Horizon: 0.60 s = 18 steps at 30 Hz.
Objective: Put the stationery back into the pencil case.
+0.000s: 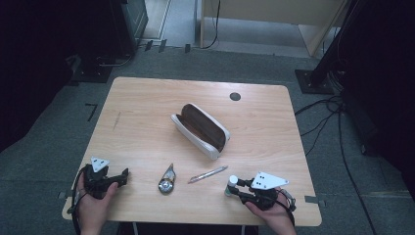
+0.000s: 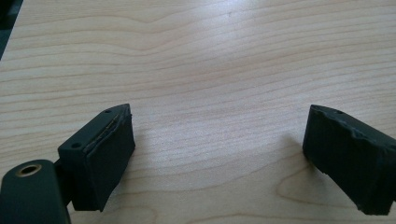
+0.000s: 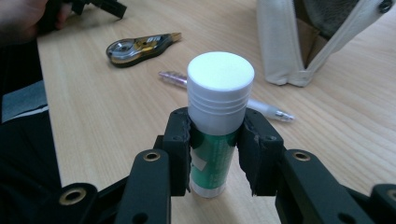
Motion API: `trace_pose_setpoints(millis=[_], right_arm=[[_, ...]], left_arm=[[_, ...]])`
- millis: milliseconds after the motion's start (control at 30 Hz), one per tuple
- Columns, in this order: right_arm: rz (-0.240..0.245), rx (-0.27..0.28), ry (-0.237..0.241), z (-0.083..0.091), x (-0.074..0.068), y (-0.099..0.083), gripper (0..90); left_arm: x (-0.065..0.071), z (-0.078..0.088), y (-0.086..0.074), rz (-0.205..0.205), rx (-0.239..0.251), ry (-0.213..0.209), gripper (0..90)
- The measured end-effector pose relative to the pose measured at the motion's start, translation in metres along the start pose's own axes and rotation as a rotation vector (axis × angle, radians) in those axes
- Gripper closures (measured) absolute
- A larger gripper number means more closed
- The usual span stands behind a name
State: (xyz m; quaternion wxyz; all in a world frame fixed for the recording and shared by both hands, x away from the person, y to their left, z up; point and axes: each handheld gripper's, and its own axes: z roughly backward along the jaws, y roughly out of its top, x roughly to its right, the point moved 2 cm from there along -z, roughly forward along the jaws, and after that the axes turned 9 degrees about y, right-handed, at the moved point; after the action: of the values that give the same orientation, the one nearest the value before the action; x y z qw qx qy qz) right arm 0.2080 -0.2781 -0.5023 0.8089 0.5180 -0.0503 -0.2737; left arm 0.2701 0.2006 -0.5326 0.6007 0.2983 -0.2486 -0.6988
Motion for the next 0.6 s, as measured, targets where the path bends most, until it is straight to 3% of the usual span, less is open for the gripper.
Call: trace_pose_setpoints(millis=[367,600], right_arm=[[-0.037,0.036,-0.050,0.007,0.006,0.011,66.4],[-0.022,0.036,-0.071,0.006,0.008,0.025,66.4]], left_arm=[[0.000,0.000,0.000,0.000,0.000,0.000,9.1],[0.000,0.000,0.000,0.000,0.000,0.000,9.1]])
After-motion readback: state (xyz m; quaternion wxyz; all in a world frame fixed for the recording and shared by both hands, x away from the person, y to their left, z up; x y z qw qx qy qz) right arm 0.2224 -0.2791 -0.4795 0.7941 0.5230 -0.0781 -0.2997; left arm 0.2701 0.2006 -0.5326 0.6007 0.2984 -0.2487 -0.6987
